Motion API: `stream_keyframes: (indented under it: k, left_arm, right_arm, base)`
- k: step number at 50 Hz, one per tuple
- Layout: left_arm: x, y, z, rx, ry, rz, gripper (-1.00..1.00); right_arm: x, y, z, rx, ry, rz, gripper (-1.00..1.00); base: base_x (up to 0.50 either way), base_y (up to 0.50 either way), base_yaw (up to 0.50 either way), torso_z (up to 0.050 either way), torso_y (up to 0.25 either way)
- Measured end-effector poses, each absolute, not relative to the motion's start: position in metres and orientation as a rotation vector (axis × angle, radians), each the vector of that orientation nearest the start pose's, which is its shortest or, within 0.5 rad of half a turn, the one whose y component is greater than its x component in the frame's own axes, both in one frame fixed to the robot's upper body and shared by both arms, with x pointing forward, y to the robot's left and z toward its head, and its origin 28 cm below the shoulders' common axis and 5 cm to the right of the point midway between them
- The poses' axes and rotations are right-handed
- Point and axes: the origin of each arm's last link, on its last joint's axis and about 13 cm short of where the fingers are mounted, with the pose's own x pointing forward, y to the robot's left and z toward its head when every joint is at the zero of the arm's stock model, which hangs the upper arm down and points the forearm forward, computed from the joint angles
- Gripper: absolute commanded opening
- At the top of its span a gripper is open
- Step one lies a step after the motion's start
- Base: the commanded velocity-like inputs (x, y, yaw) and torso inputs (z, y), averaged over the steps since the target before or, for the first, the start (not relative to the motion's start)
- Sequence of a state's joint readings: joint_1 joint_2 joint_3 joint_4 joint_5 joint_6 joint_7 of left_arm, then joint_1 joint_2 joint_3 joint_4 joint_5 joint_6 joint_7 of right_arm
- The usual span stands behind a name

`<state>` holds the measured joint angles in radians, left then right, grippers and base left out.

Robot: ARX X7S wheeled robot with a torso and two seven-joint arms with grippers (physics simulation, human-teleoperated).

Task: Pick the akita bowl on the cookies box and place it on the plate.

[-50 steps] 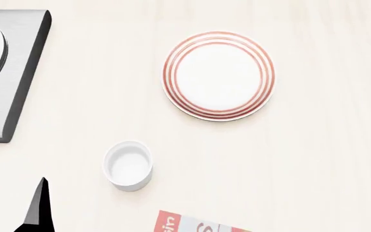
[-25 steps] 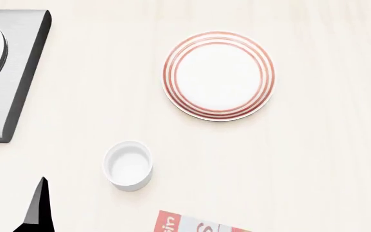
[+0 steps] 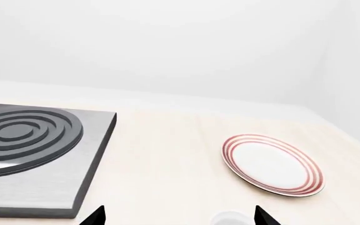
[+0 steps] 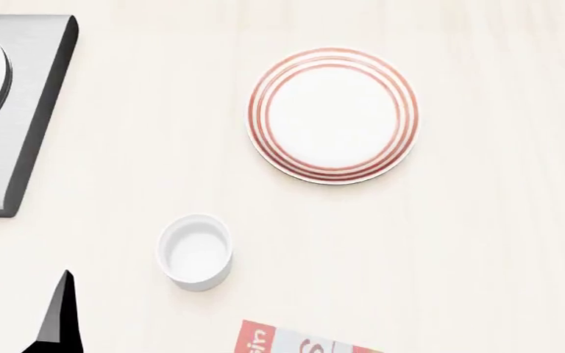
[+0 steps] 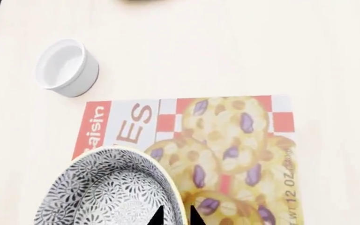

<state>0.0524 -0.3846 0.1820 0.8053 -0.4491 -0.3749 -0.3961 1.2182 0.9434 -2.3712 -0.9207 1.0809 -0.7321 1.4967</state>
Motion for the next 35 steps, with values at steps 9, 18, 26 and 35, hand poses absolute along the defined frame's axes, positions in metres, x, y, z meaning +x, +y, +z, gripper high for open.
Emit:
stream_keyframes:
  k: [9,18,26,35]
  left_arm:
    - [0.163,0.205,0.135,-0.100,-0.229,-0.098,1.00]
    - [0.163,0.205,0.135,-0.100,-0.227,-0.099,1.00]
    - [0.163,0.205,0.135,-0.100,-0.227,-0.099,1.00]
    - [0.163,0.205,0.136,-0.102,-0.228,-0.099,1.00]
  right_arm:
    - [0.091,-0.087,0.167,0.314,0.526,0.050,-1.00]
    - [0.090,-0.087,0.168,0.326,0.524,0.055,-1.00]
    - [0.091,-0.086,0.176,0.332,0.504,0.071,-1.00]
    - [0.092,-0.087,0.185,0.338,0.477,0.073,-1.00]
  base:
    - [0.00,0.00,0.00,0.000,0.000]
    - [0.00,0.00,0.00,0.000,0.000]
    - [0.00,0.00,0.00,0.000,0.000]
    - [0.00,0.00,0.00,0.000,0.000]
